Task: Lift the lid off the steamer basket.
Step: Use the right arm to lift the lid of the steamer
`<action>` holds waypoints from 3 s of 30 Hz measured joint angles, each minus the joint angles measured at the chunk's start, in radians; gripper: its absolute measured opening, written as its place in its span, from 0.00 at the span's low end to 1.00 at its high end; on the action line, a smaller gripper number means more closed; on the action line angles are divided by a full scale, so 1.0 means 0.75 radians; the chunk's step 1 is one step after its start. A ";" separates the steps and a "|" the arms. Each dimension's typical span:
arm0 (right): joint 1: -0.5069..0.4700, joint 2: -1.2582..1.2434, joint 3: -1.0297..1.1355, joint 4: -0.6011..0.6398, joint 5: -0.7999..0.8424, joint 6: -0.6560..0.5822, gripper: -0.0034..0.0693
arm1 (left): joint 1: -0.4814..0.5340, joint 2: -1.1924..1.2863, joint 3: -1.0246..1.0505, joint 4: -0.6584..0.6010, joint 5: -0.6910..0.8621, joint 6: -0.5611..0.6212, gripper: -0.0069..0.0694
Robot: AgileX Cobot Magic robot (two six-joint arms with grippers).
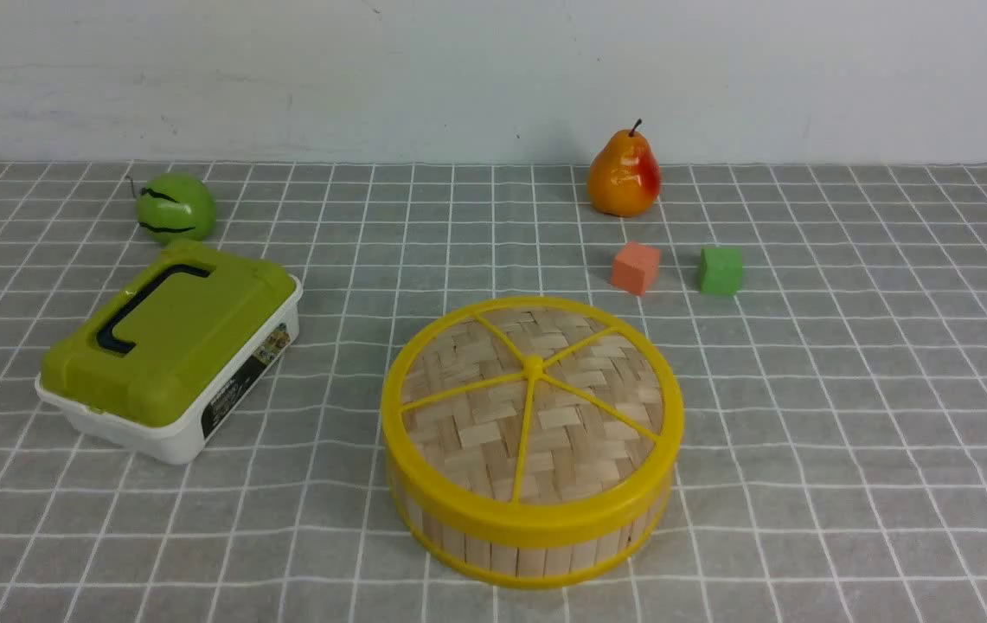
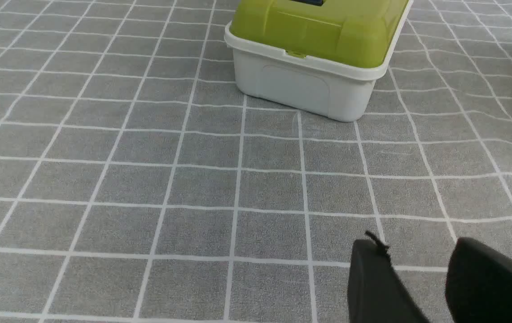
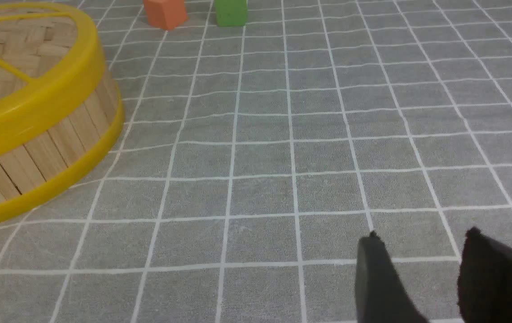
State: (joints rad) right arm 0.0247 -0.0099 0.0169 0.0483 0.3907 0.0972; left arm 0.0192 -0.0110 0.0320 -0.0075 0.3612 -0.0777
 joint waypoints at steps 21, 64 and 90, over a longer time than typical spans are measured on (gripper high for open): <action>0.000 0.000 0.000 0.000 0.000 0.000 0.38 | 0.000 0.000 0.000 0.000 0.000 0.000 0.40; 0.000 0.000 0.000 0.059 -0.006 0.042 0.38 | 0.000 0.000 0.000 0.000 0.000 0.000 0.40; 0.004 0.199 -0.430 0.594 0.211 0.095 0.08 | 0.000 0.000 0.000 0.000 0.000 0.000 0.40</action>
State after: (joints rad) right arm 0.0276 0.1392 -0.3052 0.4934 0.5486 0.1681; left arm 0.0192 -0.0110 0.0320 -0.0075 0.3612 -0.0777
